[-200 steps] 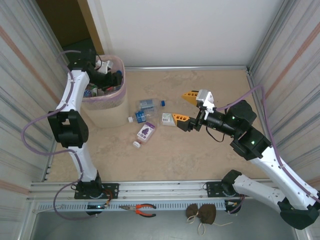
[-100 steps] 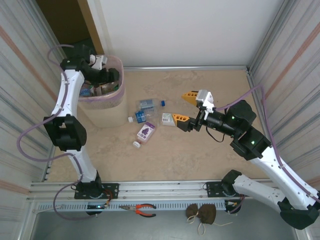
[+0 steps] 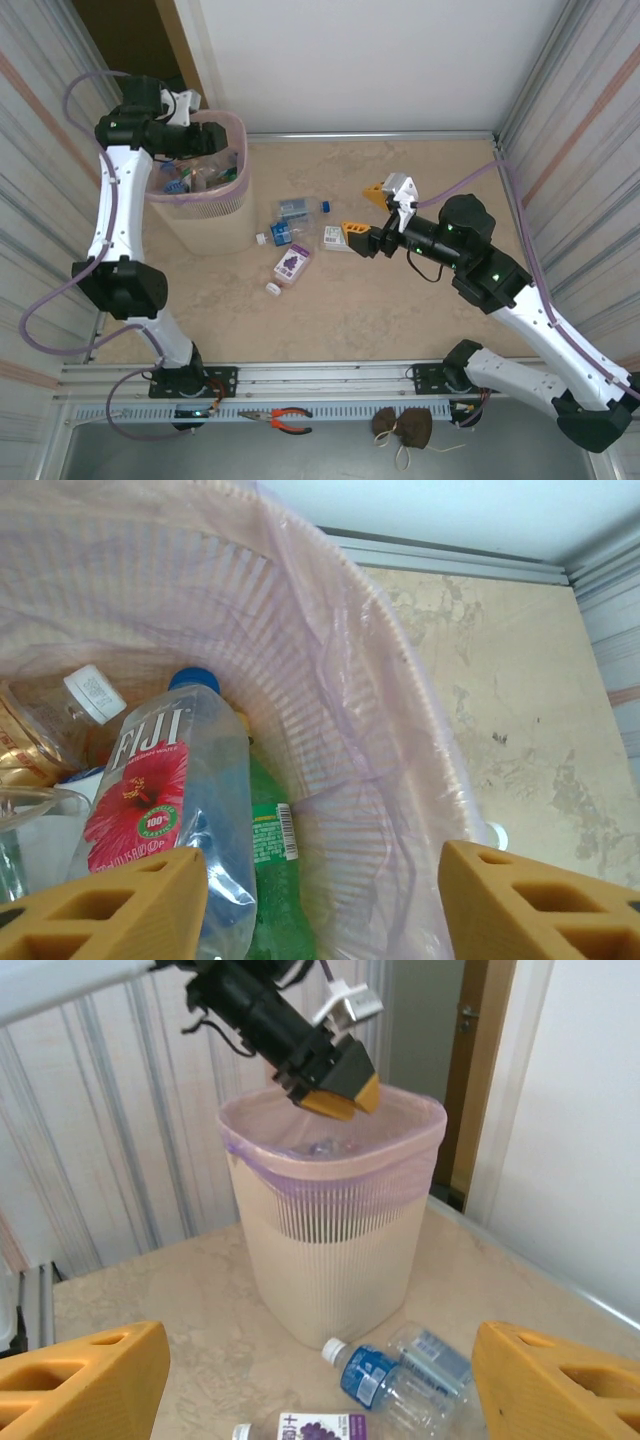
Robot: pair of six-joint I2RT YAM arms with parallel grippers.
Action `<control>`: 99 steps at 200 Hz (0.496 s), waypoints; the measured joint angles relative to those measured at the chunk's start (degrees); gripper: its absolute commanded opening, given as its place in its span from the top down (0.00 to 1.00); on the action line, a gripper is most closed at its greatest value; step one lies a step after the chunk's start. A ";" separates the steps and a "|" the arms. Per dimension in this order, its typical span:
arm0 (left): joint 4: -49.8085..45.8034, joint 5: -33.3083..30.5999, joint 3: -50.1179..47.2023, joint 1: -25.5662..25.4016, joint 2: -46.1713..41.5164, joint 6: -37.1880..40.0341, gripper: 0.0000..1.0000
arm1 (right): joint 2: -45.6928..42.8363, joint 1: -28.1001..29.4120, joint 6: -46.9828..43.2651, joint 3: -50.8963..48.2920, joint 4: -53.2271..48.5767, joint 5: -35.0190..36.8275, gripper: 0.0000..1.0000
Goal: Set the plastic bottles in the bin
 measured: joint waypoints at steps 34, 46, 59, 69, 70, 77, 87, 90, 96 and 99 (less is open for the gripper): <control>-0.04 0.22 0.17 0.00 0.28 0.15 0.54 | 0.07 0.00 0.85 0.00 -0.35 0.44 0.23; -0.04 0.24 0.17 0.00 0.76 0.31 0.54 | 0.09 0.00 1.03 0.00 -0.46 0.48 0.23; -0.02 0.31 0.15 0.09 1.68 0.55 0.56 | 0.09 0.00 1.05 0.00 -0.46 0.48 0.23; 0.00 0.52 0.04 0.24 2.73 0.68 0.57 | 0.13 0.00 1.11 0.00 -0.46 0.48 0.23; 0.02 0.52 -0.02 0.26 2.89 0.72 0.57 | 0.15 0.00 1.14 0.00 -0.46 0.48 0.23; 0.28 0.59 -0.61 0.44 3.52 0.98 0.59 | 0.24 0.00 1.33 0.00 -0.46 0.48 0.23; 0.52 0.57 -1.81 0.79 4.26 1.18 0.60 | 0.42 0.00 1.73 0.00 -0.46 0.52 0.23; 0.55 0.57 -2.32 0.94 4.48 1.25 0.61 | 0.46 0.00 1.88 0.00 -0.46 0.59 0.23; 0.57 0.66 -3.02 1.25 4.59 1.44 0.61 | 0.59 0.00 2.03 0.00 -0.46 0.70 0.23; 0.66 0.66 -3.37 1.42 4.59 1.57 0.61 | 0.66 0.00 2.10 0.00 -0.46 0.74 0.23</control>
